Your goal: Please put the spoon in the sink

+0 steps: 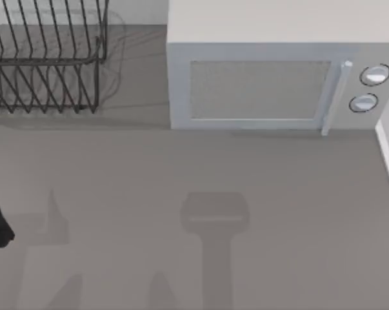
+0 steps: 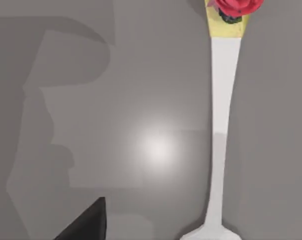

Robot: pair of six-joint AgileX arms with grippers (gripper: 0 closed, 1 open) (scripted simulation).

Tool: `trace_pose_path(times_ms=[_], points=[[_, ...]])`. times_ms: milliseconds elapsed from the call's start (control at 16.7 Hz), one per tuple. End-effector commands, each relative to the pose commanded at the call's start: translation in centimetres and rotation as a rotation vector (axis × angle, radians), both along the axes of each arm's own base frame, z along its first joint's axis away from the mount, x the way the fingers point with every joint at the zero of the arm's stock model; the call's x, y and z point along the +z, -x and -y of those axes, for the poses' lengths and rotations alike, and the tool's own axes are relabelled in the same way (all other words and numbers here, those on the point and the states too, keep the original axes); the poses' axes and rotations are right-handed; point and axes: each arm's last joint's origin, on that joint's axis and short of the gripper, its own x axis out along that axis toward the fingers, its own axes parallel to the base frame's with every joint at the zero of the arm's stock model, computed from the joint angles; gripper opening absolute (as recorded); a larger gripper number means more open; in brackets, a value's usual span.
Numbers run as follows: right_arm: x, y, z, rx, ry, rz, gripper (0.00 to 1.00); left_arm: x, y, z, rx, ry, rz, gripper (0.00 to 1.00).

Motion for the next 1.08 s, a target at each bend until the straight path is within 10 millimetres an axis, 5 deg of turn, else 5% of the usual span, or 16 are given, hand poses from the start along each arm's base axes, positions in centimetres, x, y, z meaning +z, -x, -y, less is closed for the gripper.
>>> trace_pose_path(times_ms=[480,1080], points=[[-0.5,-0.1,0.2,0.001,-0.009,-0.011,1.0,0.0,0.0,0.0,0.0,0.0,0.0,1.0],[-9.8,-0.2,0.3,-0.001,-0.008,-0.01,1.0,0.0,0.0,0.0,0.0,0.0,0.0,1.0]])
